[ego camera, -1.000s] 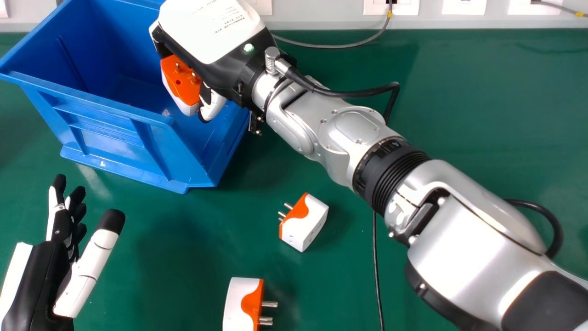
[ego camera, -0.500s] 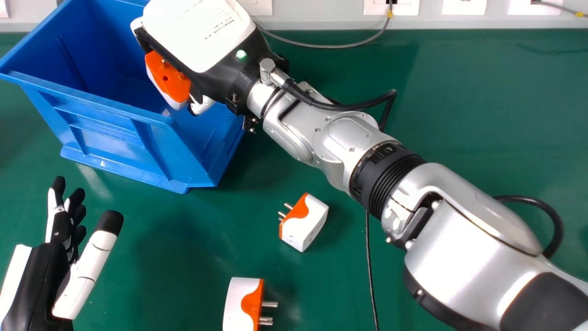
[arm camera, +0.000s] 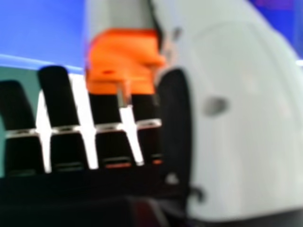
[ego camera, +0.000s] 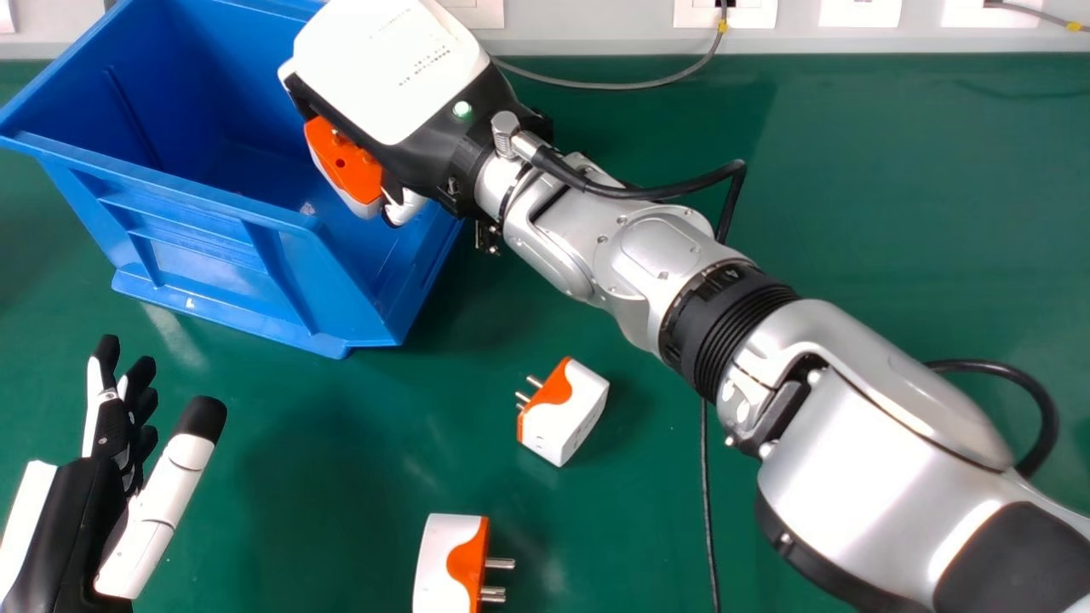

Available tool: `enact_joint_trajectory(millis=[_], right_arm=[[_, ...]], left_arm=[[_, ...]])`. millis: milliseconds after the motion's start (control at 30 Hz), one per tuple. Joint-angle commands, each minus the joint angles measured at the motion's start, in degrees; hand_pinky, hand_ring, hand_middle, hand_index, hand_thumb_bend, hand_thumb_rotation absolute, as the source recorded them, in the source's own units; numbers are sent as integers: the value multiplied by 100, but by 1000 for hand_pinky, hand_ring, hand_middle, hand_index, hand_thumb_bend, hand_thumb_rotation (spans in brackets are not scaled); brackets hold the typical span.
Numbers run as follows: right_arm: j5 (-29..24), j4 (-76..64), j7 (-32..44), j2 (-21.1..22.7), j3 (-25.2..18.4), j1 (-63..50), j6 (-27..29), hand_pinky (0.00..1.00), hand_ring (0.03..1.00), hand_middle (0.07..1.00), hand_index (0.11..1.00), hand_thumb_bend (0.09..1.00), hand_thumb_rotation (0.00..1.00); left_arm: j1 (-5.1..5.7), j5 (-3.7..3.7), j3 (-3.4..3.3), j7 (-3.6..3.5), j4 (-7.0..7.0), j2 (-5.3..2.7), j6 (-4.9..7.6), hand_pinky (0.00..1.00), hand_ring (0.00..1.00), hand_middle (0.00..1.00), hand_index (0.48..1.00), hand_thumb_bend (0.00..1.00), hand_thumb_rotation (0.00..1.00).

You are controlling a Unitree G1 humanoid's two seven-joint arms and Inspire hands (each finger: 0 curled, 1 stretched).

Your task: Pick all objects and put in blue box

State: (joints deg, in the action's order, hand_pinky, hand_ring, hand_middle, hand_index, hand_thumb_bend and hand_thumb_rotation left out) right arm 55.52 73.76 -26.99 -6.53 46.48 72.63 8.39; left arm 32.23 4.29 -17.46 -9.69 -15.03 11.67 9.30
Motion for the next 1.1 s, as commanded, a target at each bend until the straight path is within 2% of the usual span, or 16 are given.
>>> enact_joint_trajectory(millis=[0,100,267,500,633,833,1067], right_arm=[[-13,-101,-50,21,-19,93,-89,653,879,902,874,382,0],[-21,-117,-106,21,-22,65,-99,772,939,950,936,355,0],[-13,-137,-104,15,-10,16,-153,860,984,987,984,343,0],[-18,-148,-173,10,-16,-50,-200,886,996,997,996,355,0],[-11,-151,-208,9,-12,-76,-228,894,999,999,999,355,0],[-69,-210,-196,50,-68,-85,-192,897,1000,1000,1000,355,0],[-246,-646,-281,213,-294,-229,-136,900,1000,1000,1000,343,0]], left_arm=[[2,-27,-63,12,-75,28,115,1000,1000,1000,1000,815,835],[-12,-24,-62,6,-33,41,127,1000,1000,1000,1000,809,836],[14,-44,-54,13,-128,50,66,1000,1000,1000,1000,807,837],[10,-7,-62,-1,-130,49,68,1000,1000,1000,1000,822,839],[-27,-18,-59,3,-98,59,72,1000,1000,1000,1000,824,840],[-24,-70,-53,19,-110,62,60,1000,1000,1000,1000,823,840],[-34,-45,-62,-8,-91,78,63,1000,1000,1000,1000,825,840]])
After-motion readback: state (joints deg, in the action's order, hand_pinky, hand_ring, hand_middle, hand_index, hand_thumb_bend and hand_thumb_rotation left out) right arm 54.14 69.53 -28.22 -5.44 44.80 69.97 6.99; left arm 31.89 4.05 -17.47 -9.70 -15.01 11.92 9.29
